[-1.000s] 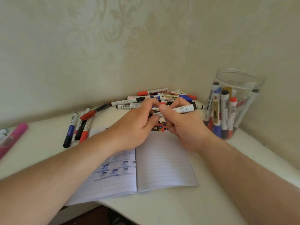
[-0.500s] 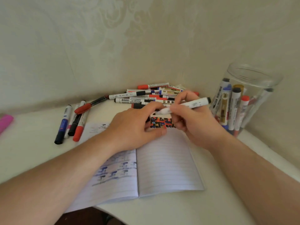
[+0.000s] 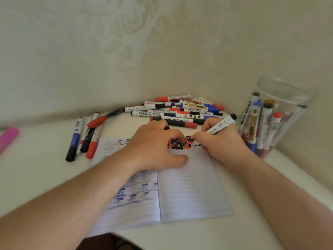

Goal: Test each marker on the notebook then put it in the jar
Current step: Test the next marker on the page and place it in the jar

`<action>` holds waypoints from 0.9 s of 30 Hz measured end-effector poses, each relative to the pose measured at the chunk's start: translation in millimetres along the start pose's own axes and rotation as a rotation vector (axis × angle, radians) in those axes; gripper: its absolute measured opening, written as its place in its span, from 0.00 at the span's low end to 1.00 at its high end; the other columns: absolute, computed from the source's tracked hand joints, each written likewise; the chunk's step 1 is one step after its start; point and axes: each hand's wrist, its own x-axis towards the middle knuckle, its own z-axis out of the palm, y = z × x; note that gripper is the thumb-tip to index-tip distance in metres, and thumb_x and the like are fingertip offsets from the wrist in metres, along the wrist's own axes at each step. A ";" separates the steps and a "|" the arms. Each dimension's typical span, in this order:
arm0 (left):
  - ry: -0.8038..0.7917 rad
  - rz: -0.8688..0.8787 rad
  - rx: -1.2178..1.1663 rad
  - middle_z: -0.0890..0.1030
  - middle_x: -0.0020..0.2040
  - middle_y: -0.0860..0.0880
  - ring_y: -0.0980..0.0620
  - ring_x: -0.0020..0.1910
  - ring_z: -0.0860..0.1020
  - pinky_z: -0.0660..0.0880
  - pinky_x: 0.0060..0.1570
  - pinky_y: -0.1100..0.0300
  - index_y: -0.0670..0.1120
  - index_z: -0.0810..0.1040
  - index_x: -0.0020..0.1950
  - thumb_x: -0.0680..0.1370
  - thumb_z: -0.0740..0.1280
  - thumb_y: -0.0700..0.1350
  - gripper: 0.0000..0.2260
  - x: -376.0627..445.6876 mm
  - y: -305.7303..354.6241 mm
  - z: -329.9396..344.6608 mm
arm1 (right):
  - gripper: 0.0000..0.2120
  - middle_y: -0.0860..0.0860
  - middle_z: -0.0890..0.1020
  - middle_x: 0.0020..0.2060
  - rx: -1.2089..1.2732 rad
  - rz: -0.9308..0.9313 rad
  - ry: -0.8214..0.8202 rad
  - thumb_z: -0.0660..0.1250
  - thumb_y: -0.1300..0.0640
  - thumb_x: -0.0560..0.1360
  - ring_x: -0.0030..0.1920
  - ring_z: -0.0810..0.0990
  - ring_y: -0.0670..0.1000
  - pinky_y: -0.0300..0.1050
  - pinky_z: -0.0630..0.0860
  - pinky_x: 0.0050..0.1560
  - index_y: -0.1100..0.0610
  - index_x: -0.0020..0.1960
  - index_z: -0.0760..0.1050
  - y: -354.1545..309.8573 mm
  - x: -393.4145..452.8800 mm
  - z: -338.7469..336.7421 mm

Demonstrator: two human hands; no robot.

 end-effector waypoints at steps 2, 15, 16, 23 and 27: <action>-0.006 0.000 0.000 0.69 0.50 0.60 0.54 0.54 0.68 0.69 0.57 0.54 0.69 0.74 0.62 0.69 0.67 0.72 0.23 0.0 0.5 -0.6 | 0.09 0.54 0.82 0.29 -0.003 0.030 0.038 0.72 0.60 0.74 0.28 0.78 0.48 0.45 0.76 0.30 0.55 0.37 0.74 -1.3 -0.4 1.7; -0.019 -0.002 -0.007 0.69 0.49 0.60 0.55 0.54 0.68 0.69 0.57 0.54 0.70 0.74 0.62 0.70 0.67 0.72 0.22 -0.1 0.5 -1.3 | 0.09 0.57 0.84 0.31 -0.149 0.028 0.057 0.72 0.57 0.73 0.32 0.83 0.59 0.61 0.84 0.39 0.55 0.38 0.73 -4.6 1.2 3.1; -0.021 -0.002 -0.006 0.69 0.49 0.60 0.55 0.54 0.68 0.69 0.57 0.54 0.70 0.74 0.62 0.69 0.67 0.72 0.22 -0.4 0.3 -1.2 | 0.09 0.58 0.84 0.32 -0.170 0.021 0.062 0.72 0.56 0.72 0.34 0.83 0.60 0.62 0.83 0.39 0.56 0.38 0.73 -5.0 0.8 3.4; -0.031 -0.002 -0.004 0.69 0.50 0.60 0.55 0.54 0.68 0.68 0.57 0.55 0.70 0.73 0.62 0.69 0.66 0.73 0.23 0.0 -0.1 0.0 | 0.09 0.57 0.84 0.31 -0.115 0.048 0.052 0.71 0.58 0.73 0.29 0.80 0.52 0.62 0.83 0.39 0.55 0.38 0.72 -2.9 0.4 1.8; -0.024 -0.001 -0.002 0.69 0.50 0.60 0.55 0.54 0.69 0.68 0.57 0.55 0.70 0.73 0.62 0.69 0.66 0.73 0.23 0.4 0.2 0.0 | 0.09 0.57 0.83 0.31 -0.169 0.030 0.046 0.72 0.56 0.72 0.31 0.80 0.53 0.63 0.83 0.40 0.55 0.38 0.73 -3.3 0.3 3.0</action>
